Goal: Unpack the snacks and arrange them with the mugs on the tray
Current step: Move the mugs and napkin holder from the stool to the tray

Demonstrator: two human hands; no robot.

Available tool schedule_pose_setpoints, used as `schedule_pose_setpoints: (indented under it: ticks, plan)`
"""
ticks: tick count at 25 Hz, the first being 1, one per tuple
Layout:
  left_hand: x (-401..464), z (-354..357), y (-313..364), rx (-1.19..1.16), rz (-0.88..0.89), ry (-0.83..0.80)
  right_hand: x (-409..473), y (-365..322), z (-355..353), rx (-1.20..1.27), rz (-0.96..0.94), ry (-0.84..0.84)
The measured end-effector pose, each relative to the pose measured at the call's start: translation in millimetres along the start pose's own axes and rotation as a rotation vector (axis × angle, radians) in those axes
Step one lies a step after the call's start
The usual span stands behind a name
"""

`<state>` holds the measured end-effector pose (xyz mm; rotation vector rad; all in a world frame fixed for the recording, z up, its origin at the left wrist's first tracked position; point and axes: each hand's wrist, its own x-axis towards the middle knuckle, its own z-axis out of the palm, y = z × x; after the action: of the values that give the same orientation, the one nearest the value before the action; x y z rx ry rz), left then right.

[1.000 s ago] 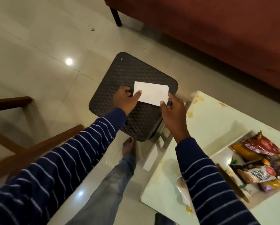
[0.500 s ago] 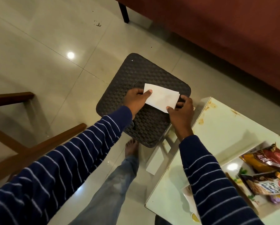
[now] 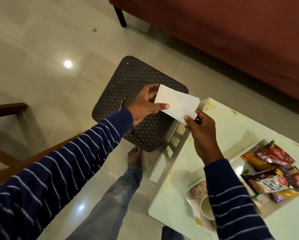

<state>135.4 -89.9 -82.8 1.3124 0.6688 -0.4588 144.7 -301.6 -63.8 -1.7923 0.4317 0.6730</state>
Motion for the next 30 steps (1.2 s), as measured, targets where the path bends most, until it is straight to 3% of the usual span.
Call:
schedule_pose_setpoints:
  ticks: [4,9,13,20,30]
  plan:
    - [-9,51,8,0.161,0.136,-0.248,-26,18,-66,-0.002,-0.045,0.096]
    - [-23,122,4,0.335,0.176,-0.419,-69,45,-143,0.103,-0.133,0.038]
    - [-39,188,-8,0.53,0.287,-0.497,-100,68,-190,-0.273,-0.279,0.181]
    - [-66,268,-45,0.797,0.494,-0.474,-150,124,-253,-0.525,-0.308,0.431]
    - [-82,302,-98,1.334,0.492,-0.526,-169,207,-275,-0.623,-0.25,0.336]
